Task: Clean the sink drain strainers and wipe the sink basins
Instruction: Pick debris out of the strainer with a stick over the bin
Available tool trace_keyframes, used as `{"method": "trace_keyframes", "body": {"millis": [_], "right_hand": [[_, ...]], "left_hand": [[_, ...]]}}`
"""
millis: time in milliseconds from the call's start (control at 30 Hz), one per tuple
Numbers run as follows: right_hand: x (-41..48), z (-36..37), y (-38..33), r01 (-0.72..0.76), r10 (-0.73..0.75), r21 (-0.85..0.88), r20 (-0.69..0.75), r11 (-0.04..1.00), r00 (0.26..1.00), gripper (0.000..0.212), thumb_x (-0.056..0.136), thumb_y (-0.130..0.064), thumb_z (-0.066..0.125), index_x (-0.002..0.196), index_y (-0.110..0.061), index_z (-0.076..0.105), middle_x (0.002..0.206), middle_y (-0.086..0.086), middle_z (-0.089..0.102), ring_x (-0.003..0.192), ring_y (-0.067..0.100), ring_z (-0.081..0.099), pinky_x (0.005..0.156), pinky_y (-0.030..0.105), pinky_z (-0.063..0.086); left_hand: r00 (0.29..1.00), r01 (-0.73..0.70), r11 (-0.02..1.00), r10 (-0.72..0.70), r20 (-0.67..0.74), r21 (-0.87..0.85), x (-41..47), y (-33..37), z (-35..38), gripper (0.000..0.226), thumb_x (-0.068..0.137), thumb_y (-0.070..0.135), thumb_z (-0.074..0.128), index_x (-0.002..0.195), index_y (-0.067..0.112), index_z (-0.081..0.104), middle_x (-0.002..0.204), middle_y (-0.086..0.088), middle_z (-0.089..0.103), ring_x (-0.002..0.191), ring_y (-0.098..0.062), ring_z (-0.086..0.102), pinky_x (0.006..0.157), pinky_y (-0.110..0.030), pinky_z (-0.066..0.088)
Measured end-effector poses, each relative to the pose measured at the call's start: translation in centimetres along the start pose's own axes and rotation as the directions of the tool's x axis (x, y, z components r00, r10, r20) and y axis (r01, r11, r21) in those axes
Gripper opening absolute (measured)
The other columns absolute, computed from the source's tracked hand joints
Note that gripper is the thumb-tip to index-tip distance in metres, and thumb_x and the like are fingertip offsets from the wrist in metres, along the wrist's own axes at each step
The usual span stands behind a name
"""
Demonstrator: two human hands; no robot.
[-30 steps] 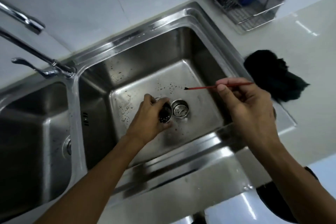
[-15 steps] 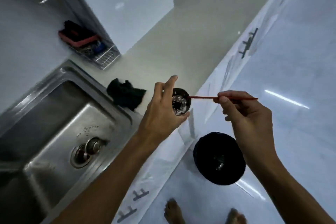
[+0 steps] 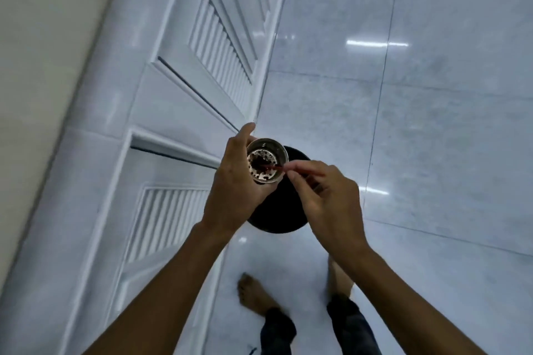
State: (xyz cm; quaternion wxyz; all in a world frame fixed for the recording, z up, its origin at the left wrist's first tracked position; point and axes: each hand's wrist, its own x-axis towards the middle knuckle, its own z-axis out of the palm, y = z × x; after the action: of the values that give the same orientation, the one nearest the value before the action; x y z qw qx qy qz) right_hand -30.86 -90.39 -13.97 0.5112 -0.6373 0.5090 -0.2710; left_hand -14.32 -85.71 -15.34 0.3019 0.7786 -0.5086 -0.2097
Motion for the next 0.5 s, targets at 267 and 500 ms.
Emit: {"method": "trace_keyframes", "body": {"millis": [267, 500], "right_hand": [[-1.3, 3.6, 10.5, -0.146, 0.149, 0.038, -0.091, 0.989, 0.985, 0.015, 0.096, -0.026, 0.068, 0.108, -0.031, 0.077, 0.103, -0.023, 0.073, 0.099, 0.004, 0.067, 0.087, 0.031, 0.058], [-0.9, 4.7, 13.8, -0.225, 0.224, 0.008, -0.136, 0.974, 0.965, 0.015, 0.097, -0.024, 0.067, 0.108, -0.028, 0.077, 0.101, -0.019, 0.074, 0.094, 0.001, 0.067, 0.080, 0.025, 0.059]], "left_hand": [[0.995, 0.045, 0.992, -0.055, 0.080, 0.119, -1.4, -5.9, 8.2, 0.100, 0.070, 0.026, 0.094, 0.151, 0.011, 0.037, 0.132, -0.009, 0.058, 0.121, -0.023, 0.060, 0.097, -0.036, 0.054], [0.992, 0.008, 0.983, -0.031, 0.123, 0.186, -1.9, -8.6, 10.1, 0.096, 0.075, 0.026, 0.092, 0.151, 0.008, 0.036, 0.134, -0.011, 0.058, 0.124, -0.025, 0.059, 0.100, -0.040, 0.055]]}}
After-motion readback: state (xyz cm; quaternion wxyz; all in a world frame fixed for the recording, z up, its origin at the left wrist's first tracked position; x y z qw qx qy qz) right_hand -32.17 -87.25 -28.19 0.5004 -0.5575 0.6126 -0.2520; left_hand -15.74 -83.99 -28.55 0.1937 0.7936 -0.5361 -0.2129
